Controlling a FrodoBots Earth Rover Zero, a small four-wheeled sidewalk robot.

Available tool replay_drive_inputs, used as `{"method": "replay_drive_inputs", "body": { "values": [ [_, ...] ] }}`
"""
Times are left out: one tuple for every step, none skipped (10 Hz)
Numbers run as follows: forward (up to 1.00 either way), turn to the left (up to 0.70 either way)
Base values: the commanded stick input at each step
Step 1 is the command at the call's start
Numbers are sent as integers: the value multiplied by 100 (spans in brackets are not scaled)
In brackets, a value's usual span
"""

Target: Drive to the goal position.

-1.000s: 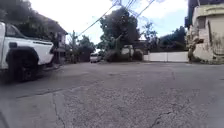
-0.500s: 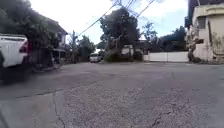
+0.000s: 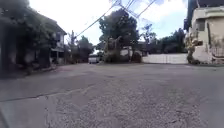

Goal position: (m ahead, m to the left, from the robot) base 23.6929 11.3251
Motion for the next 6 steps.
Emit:
{"method": "replay_drive_inputs", "body": {
  "values": [
    [70, 0],
    [70, 0],
    [70, 18],
    [70, 35],
    [70, 35],
    [70, 35]
  ]
}}
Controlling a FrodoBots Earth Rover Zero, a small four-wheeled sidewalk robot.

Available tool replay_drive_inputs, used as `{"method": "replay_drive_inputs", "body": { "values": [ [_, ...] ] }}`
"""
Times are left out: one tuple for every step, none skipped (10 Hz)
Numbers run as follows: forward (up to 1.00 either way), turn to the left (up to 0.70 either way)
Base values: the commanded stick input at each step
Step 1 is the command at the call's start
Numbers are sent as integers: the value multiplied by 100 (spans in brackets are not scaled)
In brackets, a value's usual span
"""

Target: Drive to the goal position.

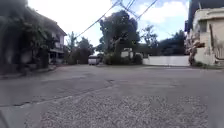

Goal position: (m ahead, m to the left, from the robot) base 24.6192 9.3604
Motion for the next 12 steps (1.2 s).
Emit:
{"method": "replay_drive_inputs", "body": {
  "values": [
    [70, 35],
    [70, 0],
    [70, 0],
    [70, 0],
    [70, 0],
    [70, 0],
    [70, 0],
    [70, 0],
    [70, 0],
    [70, 0],
    [70, 0],
    [70, 0]
  ]
}}
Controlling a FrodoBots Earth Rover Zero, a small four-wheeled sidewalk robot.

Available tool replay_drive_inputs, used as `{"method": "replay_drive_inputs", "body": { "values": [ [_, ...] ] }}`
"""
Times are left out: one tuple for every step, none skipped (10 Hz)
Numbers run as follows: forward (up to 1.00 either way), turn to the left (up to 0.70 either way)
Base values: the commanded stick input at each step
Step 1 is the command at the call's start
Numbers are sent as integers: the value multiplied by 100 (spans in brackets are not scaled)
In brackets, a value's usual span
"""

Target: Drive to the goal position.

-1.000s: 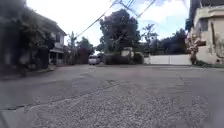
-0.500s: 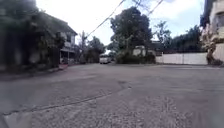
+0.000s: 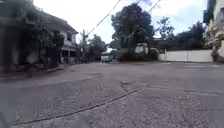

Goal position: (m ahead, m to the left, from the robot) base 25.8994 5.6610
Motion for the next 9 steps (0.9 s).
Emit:
{"method": "replay_drive_inputs", "body": {
  "values": [
    [70, 0],
    [70, 0],
    [70, 0],
    [70, 0],
    [70, 0],
    [70, 0],
    [70, 0],
    [70, 0],
    [70, 0]
  ]
}}
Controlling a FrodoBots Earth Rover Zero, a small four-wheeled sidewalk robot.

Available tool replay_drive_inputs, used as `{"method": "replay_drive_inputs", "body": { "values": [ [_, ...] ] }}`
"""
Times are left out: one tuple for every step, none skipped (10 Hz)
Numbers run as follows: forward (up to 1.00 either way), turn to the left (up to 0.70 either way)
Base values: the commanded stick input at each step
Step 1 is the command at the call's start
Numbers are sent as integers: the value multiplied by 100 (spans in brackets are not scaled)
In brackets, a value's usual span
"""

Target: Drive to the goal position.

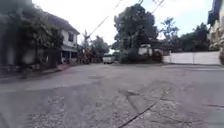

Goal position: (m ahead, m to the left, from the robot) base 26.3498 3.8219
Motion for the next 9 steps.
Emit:
{"method": "replay_drive_inputs", "body": {
  "values": [
    [70, 0],
    [70, 0],
    [70, 0],
    [70, 0],
    [70, 0],
    [70, 0],
    [70, 0],
    [70, 0],
    [70, 0]
  ]
}}
